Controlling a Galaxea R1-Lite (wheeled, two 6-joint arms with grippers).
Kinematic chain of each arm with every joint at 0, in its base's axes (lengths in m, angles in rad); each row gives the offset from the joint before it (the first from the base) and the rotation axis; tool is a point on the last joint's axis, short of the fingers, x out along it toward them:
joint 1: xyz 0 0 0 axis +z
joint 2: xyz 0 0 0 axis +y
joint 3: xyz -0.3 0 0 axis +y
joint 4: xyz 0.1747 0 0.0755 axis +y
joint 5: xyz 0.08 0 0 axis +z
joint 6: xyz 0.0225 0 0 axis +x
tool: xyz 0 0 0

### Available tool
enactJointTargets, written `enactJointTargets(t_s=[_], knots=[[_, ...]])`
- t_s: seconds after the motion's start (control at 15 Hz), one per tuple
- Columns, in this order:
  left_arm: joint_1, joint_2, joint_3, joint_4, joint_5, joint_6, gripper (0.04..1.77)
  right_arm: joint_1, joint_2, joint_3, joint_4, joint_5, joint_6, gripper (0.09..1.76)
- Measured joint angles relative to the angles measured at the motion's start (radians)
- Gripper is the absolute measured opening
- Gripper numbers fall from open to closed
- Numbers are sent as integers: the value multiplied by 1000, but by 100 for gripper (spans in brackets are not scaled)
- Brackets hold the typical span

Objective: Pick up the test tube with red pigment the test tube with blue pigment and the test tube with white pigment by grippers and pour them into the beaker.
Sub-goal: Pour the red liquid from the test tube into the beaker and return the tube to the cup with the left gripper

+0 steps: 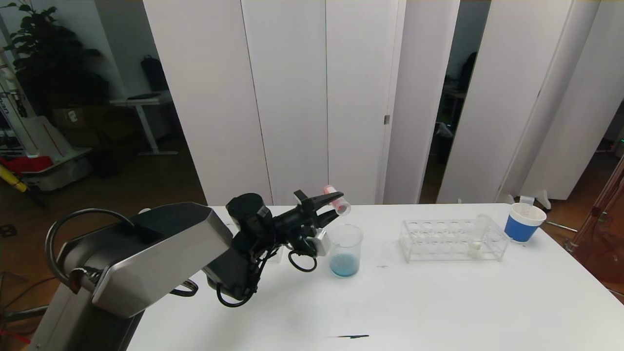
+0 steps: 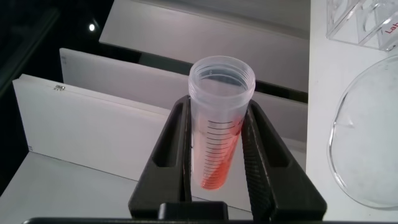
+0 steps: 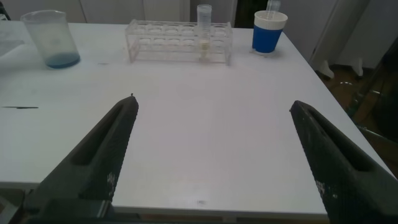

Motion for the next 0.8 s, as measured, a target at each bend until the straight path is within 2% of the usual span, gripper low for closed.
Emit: enactJointTargets(t_s=[0.8], knots=[[-8, 36, -70, 0, 1, 28, 56, 0, 0, 0, 0, 0, 0, 175]])
